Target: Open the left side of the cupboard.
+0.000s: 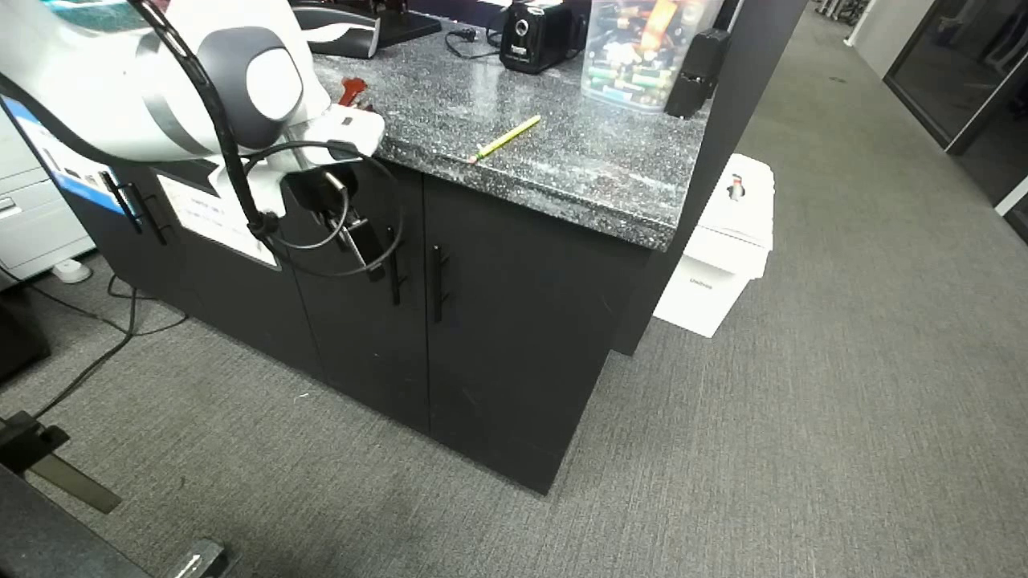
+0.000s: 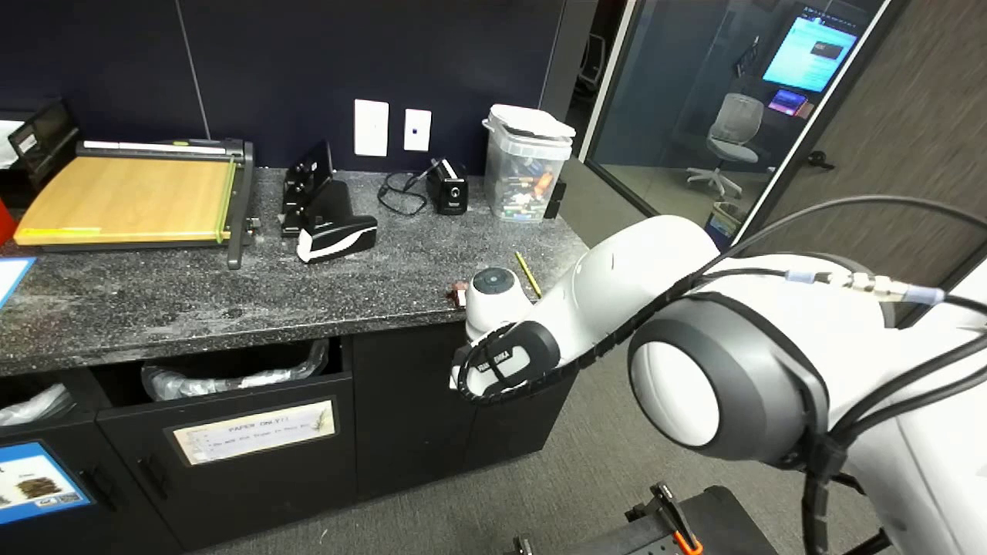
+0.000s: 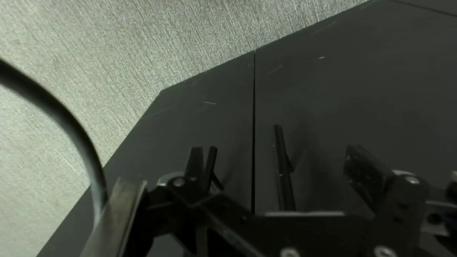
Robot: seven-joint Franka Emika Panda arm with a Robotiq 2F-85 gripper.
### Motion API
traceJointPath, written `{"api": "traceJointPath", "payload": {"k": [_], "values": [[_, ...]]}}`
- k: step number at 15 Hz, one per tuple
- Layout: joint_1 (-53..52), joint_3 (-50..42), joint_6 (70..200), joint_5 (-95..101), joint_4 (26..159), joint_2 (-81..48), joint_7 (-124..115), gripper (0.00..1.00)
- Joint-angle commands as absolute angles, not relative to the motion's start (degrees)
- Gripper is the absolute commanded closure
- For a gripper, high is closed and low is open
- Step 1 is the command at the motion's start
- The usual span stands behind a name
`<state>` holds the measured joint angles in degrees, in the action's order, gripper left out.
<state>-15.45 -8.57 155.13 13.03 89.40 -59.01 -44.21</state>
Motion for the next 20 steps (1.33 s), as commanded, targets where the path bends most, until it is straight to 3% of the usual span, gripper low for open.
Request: {"api": "traceJointPath", "payload": {"k": [1,6,8,17,19,20], "values": [[-18.83,-12.82,159.23,10.35,83.36,-64.95,-46.1,0.0],[-22.53,-18.18,164.19,7.98,78.94,-70.5,-48.8,0.0],[-23.69,-19.99,165.28,7.28,77.43,-72.3,-49.79,0.26],[-26.02,-23.68,165.81,6.2,74.07,-76.4,-52.33,0.95],[-26.52,-24.55,166.25,6.21,74.51,-76.52,-53.28,1.0],[-26.87,-24.82,166.35,6.36,75.02,-76.36,-53.69,0.96]]}}
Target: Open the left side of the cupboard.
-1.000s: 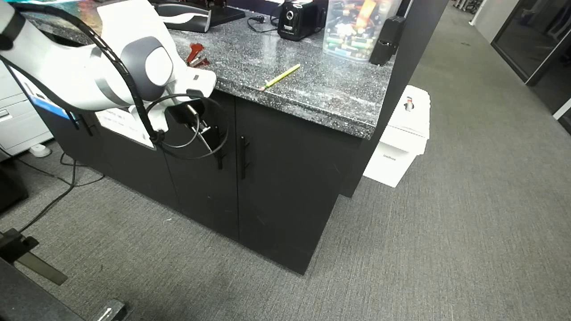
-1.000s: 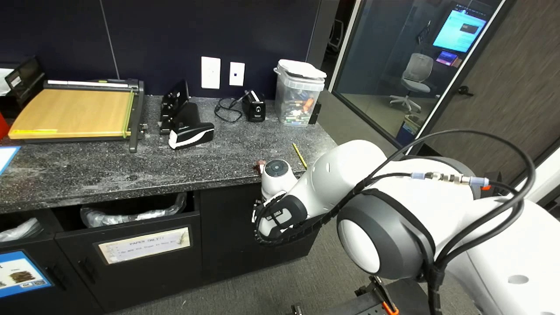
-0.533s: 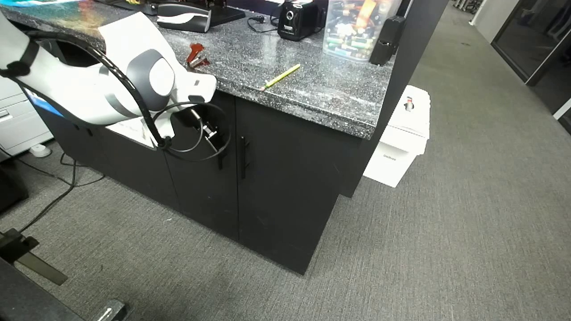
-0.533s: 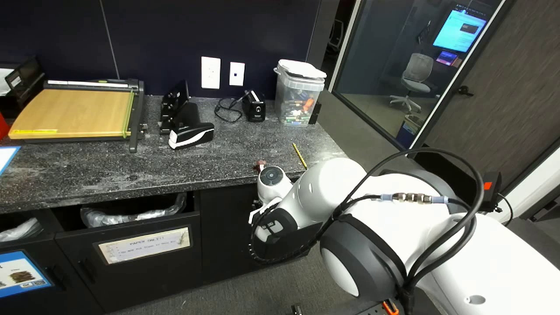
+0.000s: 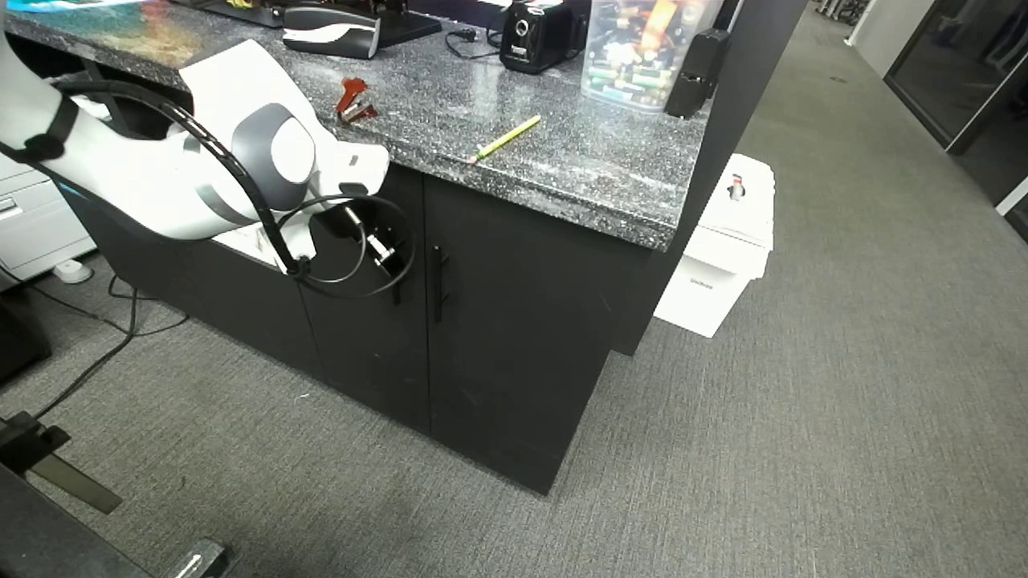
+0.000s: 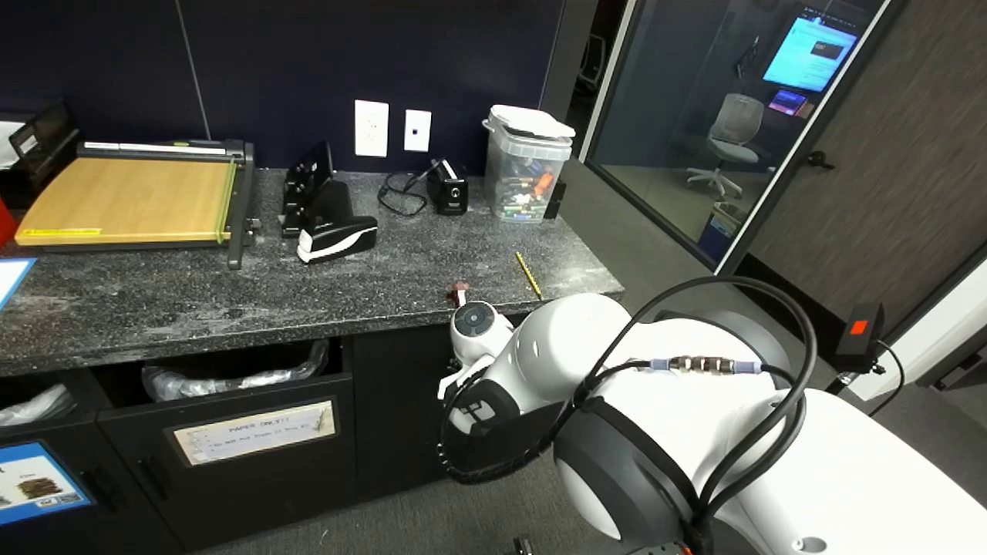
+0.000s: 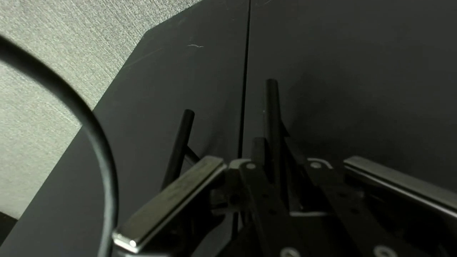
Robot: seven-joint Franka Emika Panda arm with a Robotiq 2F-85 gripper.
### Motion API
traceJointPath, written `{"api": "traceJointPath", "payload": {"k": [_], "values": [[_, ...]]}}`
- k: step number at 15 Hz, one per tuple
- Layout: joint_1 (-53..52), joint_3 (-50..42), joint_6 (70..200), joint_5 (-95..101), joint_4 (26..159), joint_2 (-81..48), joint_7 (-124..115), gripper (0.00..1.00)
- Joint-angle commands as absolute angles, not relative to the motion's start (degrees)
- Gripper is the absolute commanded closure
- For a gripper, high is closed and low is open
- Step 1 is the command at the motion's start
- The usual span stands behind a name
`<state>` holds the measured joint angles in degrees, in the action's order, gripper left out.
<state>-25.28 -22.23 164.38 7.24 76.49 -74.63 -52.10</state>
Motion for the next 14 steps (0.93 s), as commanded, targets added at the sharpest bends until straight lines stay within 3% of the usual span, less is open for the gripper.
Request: {"api": "traceJointPath", "payload": {"k": [1,6,14], "values": [[-27.09,-24.57,165.24,6.64,76.44,-75.31,-53.15,0.96],[-28.22,-22.53,159.51,7.69,85.76,-69.61,-49.54,0.96],[-46.02,-32.51,155.38,6.59,92.82,-71.03,-73.14,0.96]]}}
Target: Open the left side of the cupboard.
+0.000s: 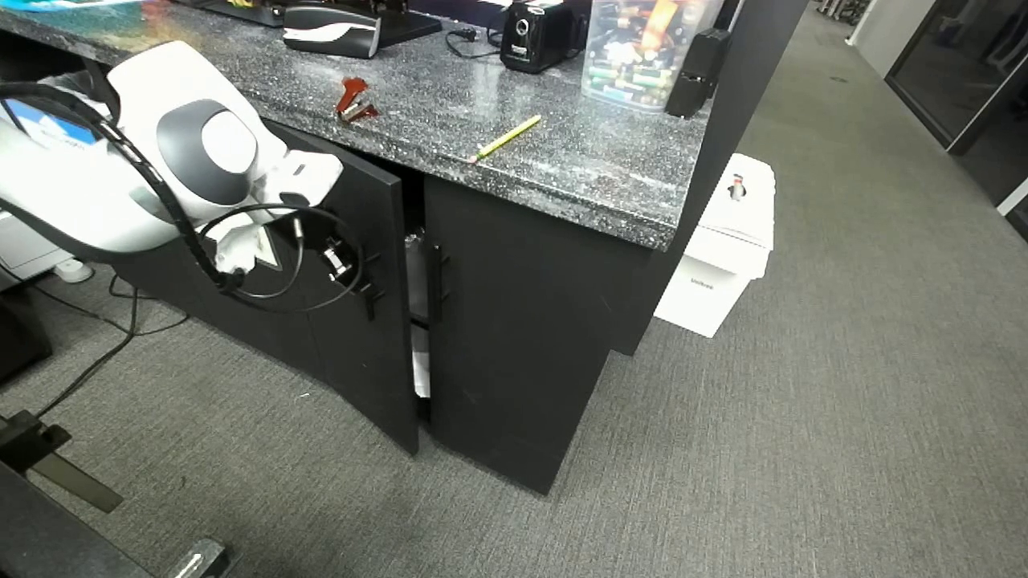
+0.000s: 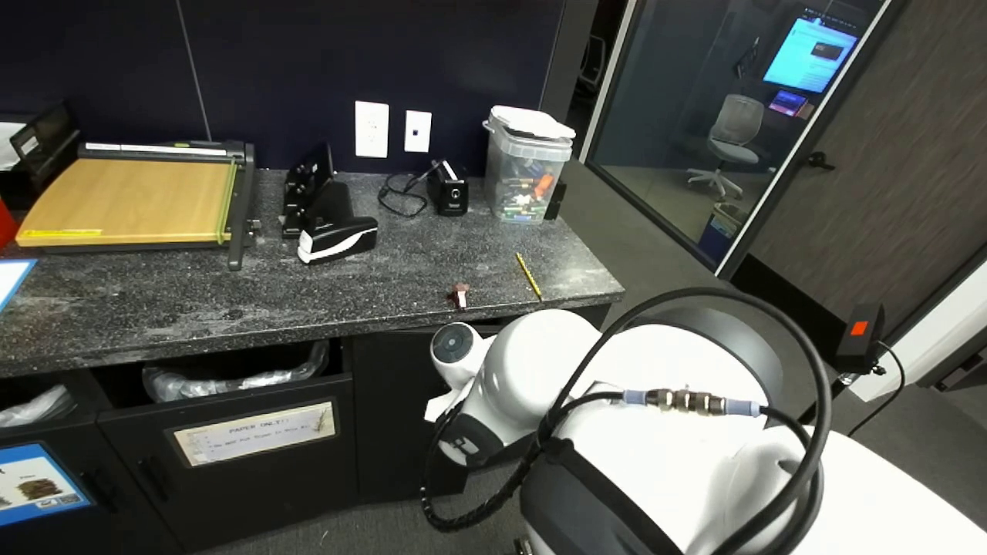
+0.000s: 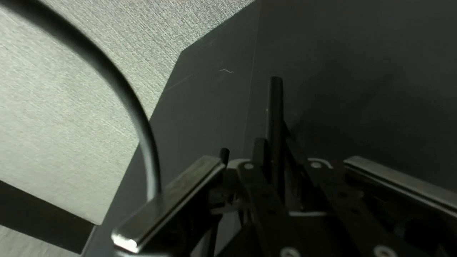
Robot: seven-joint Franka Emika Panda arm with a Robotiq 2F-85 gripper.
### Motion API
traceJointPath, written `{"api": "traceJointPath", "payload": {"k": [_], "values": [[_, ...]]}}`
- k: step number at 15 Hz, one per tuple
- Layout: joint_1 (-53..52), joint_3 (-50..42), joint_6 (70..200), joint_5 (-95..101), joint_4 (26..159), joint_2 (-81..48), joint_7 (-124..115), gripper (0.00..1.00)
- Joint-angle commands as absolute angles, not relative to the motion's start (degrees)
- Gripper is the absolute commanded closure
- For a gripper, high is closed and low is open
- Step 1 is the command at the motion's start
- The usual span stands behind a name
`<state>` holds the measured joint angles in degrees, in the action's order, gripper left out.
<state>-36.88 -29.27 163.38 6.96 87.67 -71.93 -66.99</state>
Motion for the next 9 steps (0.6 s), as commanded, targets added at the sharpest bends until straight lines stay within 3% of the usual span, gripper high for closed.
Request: {"api": "traceJointPath", "payload": {"k": [1,2,9], "values": [[-48.13,-33.0,153.66,6.88,94.74,-69.96,-76.19,0.96],[-43.48,-26.08,165.13,8.0,98.25,-66.05,-70.62,0.96],[-45.71,-23.0,170.3,7.5,111.54,-57.24,-67.93,0.96]]}}
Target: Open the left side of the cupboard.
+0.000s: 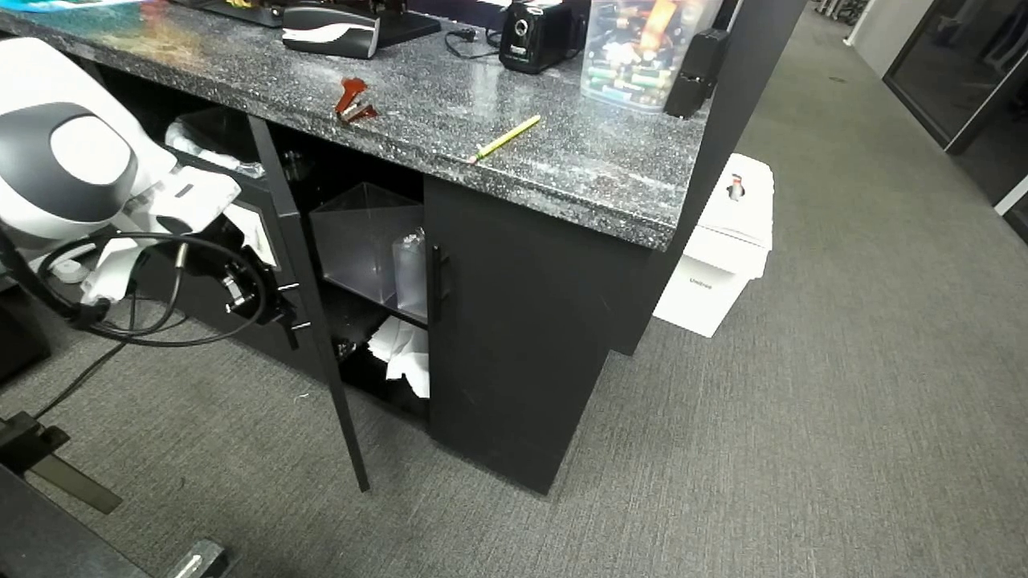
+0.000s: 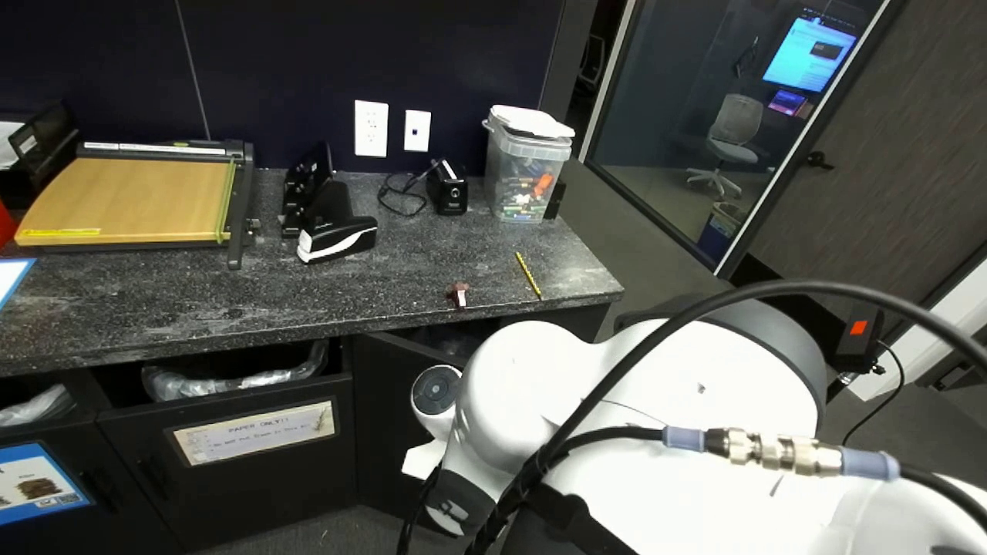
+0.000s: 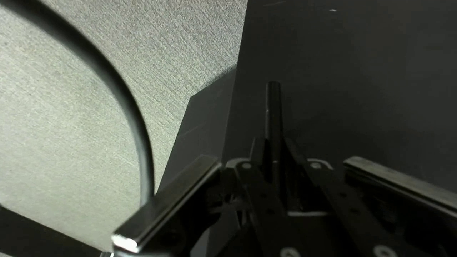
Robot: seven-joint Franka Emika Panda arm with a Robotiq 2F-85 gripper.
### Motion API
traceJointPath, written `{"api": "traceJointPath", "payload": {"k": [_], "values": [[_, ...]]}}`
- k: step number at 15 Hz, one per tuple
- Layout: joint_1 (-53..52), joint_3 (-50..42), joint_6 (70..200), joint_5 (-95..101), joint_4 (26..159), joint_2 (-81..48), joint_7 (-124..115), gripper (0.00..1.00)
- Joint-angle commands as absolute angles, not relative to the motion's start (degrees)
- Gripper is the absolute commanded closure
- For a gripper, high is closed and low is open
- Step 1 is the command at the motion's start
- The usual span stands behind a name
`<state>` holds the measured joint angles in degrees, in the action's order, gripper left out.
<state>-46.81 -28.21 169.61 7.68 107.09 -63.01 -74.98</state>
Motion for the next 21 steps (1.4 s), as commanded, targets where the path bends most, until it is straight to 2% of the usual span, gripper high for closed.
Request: {"api": "traceJointPath", "payload": {"k": [1,4,5,6,7,15,16,18,21], "values": [[-45.13,-21.97,169.98,7.33,112.43,-56.21,-67.05,0.96],[-42.7,-18.14,168.52,6.77,114.33,-53.1,-65.0,0.96],[-41.78,-16.77,168.01,6.64,114.76,-52.33,-64.52,0.88],[-40.67,-15.25,167.37,6.51,115.06,-51.5,-63.92,0.58],[-39.68,-13.98,166.4,6.46,114.98,-51.12,-62.61,0.57],[-30.76,-5.11,138.64,7.66,109.9,-45.87,-44.26,0.02],[-32.92,-6.72,144.84,8.19,110.98,-47.66,-49.33,0.18],[-31.24,-5.5,140.63,8.4,109.91,-46.75,-46.86,0.03],[-30.83,-5.25,140.16,8.41,109.74,-46.62,-46.03,0.01]]}}
